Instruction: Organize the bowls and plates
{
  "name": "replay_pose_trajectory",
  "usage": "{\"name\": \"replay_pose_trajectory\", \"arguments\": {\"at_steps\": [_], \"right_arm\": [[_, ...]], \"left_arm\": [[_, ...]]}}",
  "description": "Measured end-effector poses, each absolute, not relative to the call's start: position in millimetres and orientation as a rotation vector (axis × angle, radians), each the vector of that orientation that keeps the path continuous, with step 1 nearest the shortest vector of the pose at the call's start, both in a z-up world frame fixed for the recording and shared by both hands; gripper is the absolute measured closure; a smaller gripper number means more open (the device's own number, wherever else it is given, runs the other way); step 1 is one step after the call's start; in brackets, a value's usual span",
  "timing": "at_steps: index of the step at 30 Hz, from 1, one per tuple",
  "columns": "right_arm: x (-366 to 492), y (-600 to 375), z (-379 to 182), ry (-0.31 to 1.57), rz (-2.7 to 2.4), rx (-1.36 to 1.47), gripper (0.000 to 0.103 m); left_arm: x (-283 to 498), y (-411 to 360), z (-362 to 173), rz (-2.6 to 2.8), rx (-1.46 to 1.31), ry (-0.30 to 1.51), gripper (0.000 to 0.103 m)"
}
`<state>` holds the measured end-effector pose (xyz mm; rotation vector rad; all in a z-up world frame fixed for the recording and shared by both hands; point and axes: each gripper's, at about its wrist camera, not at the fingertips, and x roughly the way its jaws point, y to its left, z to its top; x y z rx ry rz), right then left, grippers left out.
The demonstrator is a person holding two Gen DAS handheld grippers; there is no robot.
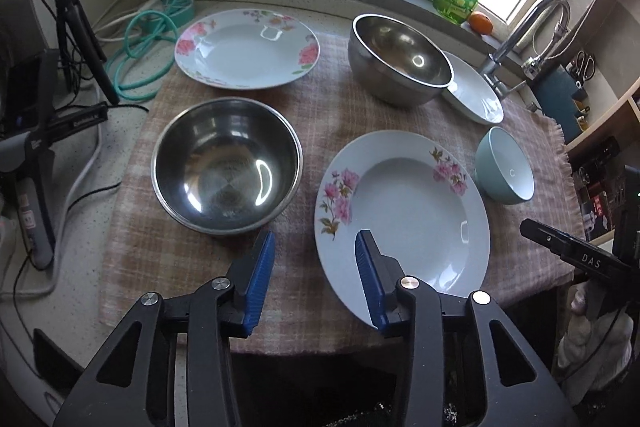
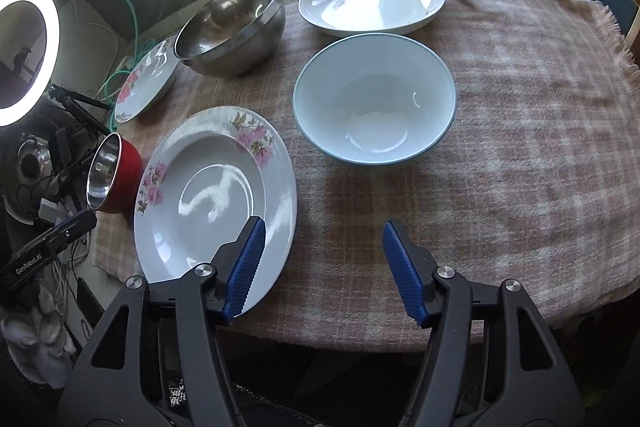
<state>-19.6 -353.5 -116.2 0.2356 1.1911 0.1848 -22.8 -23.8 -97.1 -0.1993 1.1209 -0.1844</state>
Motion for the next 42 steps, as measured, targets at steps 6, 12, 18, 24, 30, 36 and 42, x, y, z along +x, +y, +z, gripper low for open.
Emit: {"name": "replay_pose_trajectory", "arguments": {"at_steps": [6,12,18,24,30,36,42], "right_arm": [[-12.8,-347.1,-131.7,1.232,0.226,0.259,0.047],[-6.0,-344.0,-148.9,1.279,0.253,0.298,0.053],[-0.1,-346.5,-163.4,1.316,0.274,0.352,0.057],[4.6,-339.0,-165.5,1.323,0.328,0.380,0.075],[6.2,-334.5,-165.7,1.324,0.342,0.391,0.081],[5.2,-333.0,-163.9,1.315,0.333,0.380,0.081],[2.7,-336.9,-162.7,1.312,0.327,0.384,0.081]], "left_arm": [[-21.1,-22.0,-111.5,-0.187,-0.227,1.158,0.068],[-17.0,-25.9,-122.2,-0.202,-0.230,1.182,0.069],[-9.2,-26.8,-135.5,-0.203,-0.246,1.211,0.074],[-4.5,-31.8,-143.4,-0.234,-0.265,1.235,0.085],[-3.9,-35.5,-146.5,-0.241,-0.252,1.243,0.086],[-0.9,-40.8,-146.6,-0.228,-0.231,1.235,0.086],[1.3,-46.0,-145.9,-0.226,-0.218,1.227,0.086]]}}
